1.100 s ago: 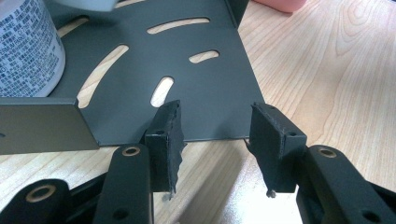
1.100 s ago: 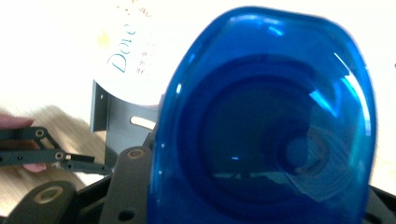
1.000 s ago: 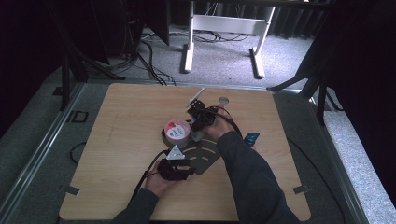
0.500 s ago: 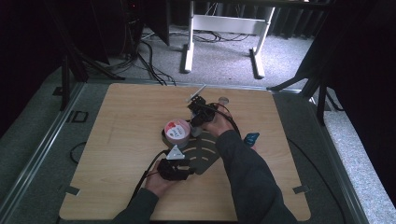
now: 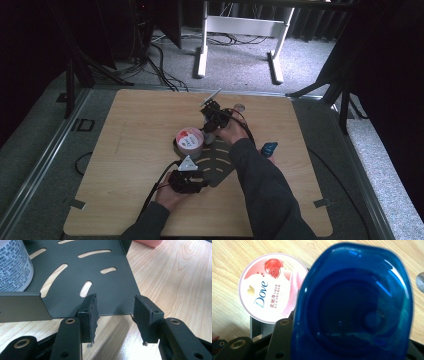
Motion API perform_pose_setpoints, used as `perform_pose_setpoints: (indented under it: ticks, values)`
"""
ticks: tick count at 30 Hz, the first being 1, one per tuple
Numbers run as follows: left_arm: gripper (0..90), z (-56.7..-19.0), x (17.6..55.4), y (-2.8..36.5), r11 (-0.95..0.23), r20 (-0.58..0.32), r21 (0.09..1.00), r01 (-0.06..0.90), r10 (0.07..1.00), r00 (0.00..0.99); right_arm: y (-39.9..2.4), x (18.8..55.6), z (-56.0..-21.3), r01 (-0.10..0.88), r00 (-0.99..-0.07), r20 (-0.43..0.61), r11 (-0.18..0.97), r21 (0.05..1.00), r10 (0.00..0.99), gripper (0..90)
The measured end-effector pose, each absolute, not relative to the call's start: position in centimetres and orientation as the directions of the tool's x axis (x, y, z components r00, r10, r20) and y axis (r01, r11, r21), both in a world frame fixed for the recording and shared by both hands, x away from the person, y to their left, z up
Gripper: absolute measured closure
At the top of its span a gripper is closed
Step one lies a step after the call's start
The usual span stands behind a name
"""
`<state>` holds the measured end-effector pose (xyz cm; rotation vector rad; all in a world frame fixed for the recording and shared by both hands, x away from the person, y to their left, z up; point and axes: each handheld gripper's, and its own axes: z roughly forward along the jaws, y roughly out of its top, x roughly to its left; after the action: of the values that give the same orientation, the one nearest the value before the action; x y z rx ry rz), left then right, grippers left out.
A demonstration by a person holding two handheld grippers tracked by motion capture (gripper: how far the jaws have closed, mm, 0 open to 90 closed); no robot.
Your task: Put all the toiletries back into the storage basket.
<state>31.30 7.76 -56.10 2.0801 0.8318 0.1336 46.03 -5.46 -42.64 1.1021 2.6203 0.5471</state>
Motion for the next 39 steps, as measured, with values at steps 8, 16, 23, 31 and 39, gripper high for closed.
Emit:
perform_pose_setpoints:
  ticks: [8, 16, 23, 31, 39]
  values:
    - [54.2, -56.1, 31.3, 7.8, -0.400, -0.204, 0.759, 0.513, 0.603, 0.772, -5.2, 46.6, -43.2, 0.653, -0.673, -0.062, 0.632, 0.417, 0.737, 55.0]
    - [54.4, -56.1, 31.3, 7.7, -0.400, -0.201, 0.760, 0.512, 0.604, 0.771, -4.9, 46.9, -43.3, 0.663, -0.669, -0.051, 0.626, 0.412, 0.742, 54.9]
    - [54.4, -56.1, 31.3, 7.8, -0.399, -0.207, 0.759, 0.515, 0.602, 0.771, -4.5, 47.6, -43.4, 0.676, -0.662, -0.041, 0.619, 0.400, 0.749, 54.9]
    - [54.3, -56.2, 31.3, 7.7, -0.409, -0.210, 0.749, 0.520, 0.599, 0.773, -4.0, 48.1, -43.5, 0.688, -0.652, -0.041, 0.614, 0.386, 0.757, 54.9]
    - [54.5, -56.2, 31.3, 7.7, -0.411, -0.211, 0.748, 0.522, 0.599, 0.773, -4.0, 48.5, -43.9, 0.707, -0.641, -0.021, 0.601, 0.372, 0.768, 54.7]
